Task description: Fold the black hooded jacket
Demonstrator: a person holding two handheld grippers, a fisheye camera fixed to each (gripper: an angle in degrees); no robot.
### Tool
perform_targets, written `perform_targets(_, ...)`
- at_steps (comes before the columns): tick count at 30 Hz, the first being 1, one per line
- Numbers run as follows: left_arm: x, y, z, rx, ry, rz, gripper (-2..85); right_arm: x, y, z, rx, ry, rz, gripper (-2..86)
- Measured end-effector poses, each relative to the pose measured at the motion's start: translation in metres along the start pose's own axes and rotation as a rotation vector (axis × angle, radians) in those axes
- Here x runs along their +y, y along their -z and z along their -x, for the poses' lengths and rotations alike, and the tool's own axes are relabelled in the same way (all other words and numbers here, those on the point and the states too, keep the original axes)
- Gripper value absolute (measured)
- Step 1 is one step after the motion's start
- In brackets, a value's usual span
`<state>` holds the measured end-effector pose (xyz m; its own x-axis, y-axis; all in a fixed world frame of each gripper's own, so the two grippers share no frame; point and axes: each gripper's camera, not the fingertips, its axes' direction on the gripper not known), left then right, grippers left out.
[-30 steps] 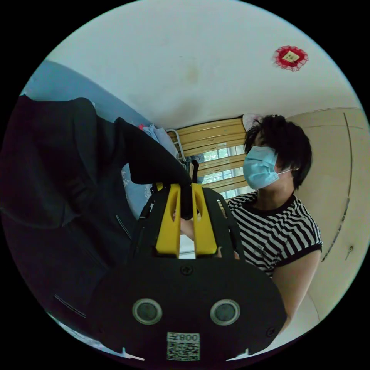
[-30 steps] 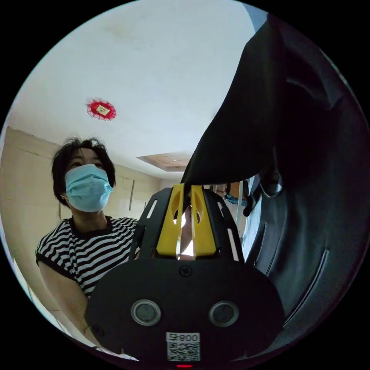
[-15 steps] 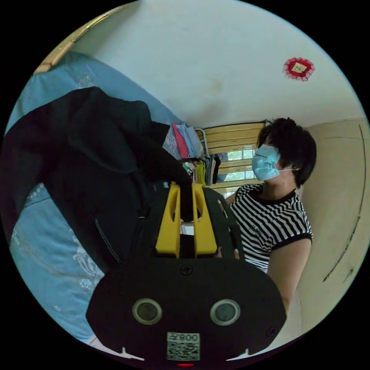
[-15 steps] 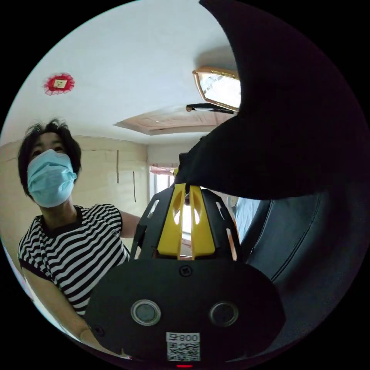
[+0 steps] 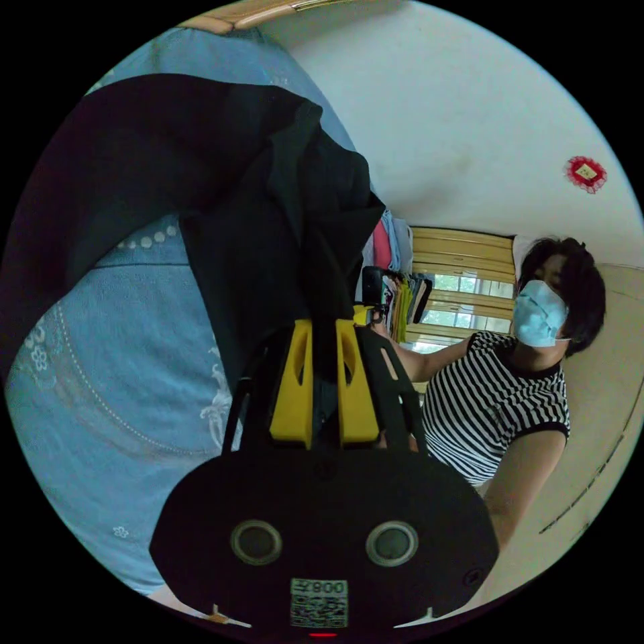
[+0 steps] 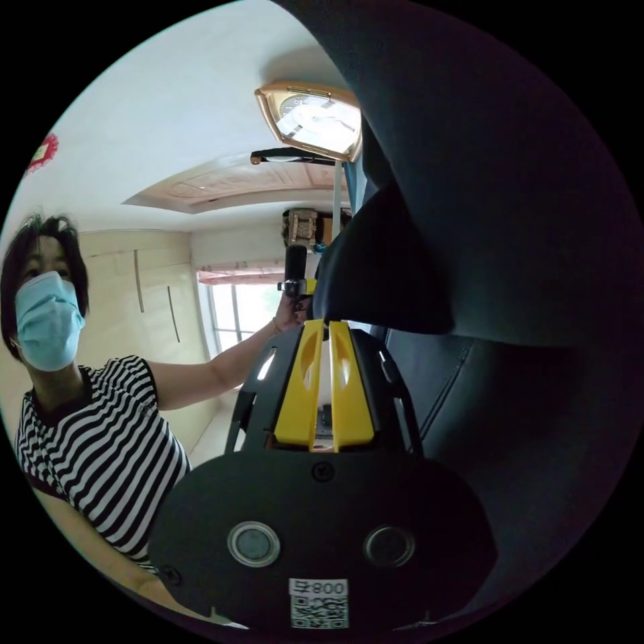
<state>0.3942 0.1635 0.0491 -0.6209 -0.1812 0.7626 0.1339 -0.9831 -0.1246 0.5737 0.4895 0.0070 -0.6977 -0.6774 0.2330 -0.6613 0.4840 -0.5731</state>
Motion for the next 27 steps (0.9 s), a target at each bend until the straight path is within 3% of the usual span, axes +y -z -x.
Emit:
perform_targets(4, -0.017, -0.012, 0.009, -0.045, 0.003, 0.012, 6.8, -0.005, 0.001, -0.01, 0.056, -0.013, 0.005, 0.5)
perform_targets(10, -0.039, -0.031, 0.026, -0.282, 0.105, 0.065, 9.8, -0.008, 0.006, -0.017, 0.08, -0.012, 0.045, 0.5)
perform_targets(16, -0.046, -0.029, -0.005, -0.399, 0.094, -0.107, 12.5, 0.022, 0.084, 0.015, 0.154, 0.022, -0.094, 2.6)
perform_targets(19, -0.078, -0.051, -0.043, -0.318, -0.062, -0.165, 13.4, 0.043, 0.149, 0.028, 0.257, -0.008, -0.294, 5.0)
perform_targets(24, -0.194, -0.148, -0.104, -0.138, -0.368, 0.001, 15.7, 0.061, 0.22, 0.024, 0.273, -0.072, -0.535, 7.7)
perform_targets(27, -0.249, -0.199, -0.127, -0.191, -0.475, 0.071, 15.2, 0.069, 0.24, 0.017, 0.219, -0.087, -0.633, 7.3)
